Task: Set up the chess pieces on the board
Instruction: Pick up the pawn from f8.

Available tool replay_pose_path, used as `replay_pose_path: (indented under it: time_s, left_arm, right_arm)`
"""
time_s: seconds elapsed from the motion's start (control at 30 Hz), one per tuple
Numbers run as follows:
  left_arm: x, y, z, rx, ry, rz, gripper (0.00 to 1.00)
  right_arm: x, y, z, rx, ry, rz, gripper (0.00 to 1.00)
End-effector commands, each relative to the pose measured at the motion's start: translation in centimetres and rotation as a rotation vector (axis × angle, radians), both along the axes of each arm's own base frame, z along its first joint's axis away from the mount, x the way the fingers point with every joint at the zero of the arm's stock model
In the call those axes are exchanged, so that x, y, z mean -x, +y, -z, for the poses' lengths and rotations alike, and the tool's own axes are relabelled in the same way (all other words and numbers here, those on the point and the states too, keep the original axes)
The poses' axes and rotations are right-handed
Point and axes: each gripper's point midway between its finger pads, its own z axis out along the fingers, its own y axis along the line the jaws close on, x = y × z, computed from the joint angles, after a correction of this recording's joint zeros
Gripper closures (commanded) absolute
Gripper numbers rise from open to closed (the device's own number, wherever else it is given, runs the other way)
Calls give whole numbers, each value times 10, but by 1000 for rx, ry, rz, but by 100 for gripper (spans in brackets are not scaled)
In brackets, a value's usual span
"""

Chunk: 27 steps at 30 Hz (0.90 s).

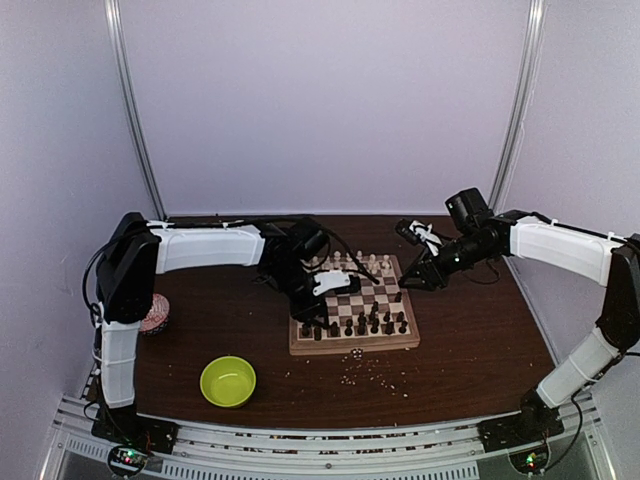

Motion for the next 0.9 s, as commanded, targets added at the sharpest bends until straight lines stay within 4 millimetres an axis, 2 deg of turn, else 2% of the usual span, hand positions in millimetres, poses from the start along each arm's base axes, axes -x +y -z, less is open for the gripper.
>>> replay_pose_path:
  time_s: [0.0, 0.33, 0.6, 0.87]
  left_arm:
    - [-1, -10, -3, 26, -9, 35, 67]
    - [-3, -18, 7, 10, -34, 65, 68]
    - [1, -14, 16, -9, -29, 84, 69]
    - [-5, -8, 28, -56, -57, 80, 70]
  right_arm:
    - [-3, 0, -4, -15, 0, -7, 57]
    - [-4, -1, -1, -16, 16, -6, 57]
    - [-5, -1, 0, -22, 26, -4, 57]
    - [-5, -1, 1, -23, 33, -3, 57]
